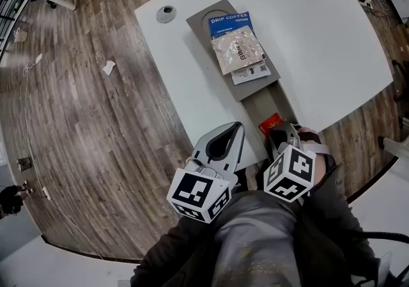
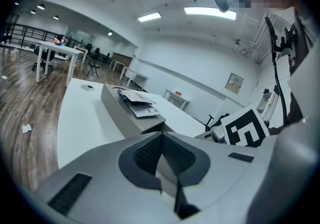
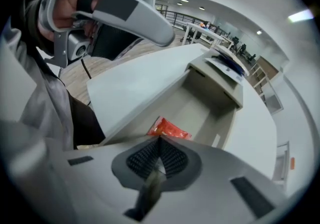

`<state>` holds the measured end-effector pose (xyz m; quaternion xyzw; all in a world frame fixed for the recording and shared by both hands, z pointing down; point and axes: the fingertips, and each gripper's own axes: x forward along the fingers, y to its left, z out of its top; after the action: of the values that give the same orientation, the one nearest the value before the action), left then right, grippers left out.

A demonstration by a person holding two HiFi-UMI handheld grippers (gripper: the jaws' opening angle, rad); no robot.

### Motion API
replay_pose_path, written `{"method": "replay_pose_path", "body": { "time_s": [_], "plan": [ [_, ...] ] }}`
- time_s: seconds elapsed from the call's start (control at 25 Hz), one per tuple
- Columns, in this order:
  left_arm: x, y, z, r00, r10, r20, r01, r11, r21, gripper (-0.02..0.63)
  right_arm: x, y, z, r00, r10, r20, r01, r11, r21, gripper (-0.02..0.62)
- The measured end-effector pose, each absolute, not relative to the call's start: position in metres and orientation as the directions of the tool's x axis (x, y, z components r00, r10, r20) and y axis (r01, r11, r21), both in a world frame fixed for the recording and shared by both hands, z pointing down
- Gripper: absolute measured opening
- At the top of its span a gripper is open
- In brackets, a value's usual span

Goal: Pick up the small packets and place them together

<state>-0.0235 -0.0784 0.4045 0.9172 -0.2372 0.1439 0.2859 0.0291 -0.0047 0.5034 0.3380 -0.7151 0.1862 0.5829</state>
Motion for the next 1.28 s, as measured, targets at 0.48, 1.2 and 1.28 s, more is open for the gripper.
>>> {"method": "replay_pose_path", "body": {
  "time_s": [0.48, 1.2, 1.28],
  "plan": [
    [-0.022, -0.076, 0.397, 0.849, -0.364, 0.384, -0.516, -0.729, 0.449, 0.003, 0.030, 0.007, 0.500, -0.166, -0.231, 0.959, -0.738, 0.674, 0.035, 0.258],
    [-0.017, -0.077, 0.397, 0.842, -0.380, 0.383, -0.528, -0.727, 0.439, 0.003, 0.045, -0.004, 0.506, -0.066, -0.270, 0.961, -0.678, 0.718, 0.156, 0.065],
    [-0.016, -0.076, 0.393, 0.842, -0.384, 0.380, -0.529, -0.729, 0.434, 0.003, 0.045, -0.005, 0.506, -0.066, -0.273, 0.960, -0.676, 0.720, 0.158, 0.064]
  ]
}}
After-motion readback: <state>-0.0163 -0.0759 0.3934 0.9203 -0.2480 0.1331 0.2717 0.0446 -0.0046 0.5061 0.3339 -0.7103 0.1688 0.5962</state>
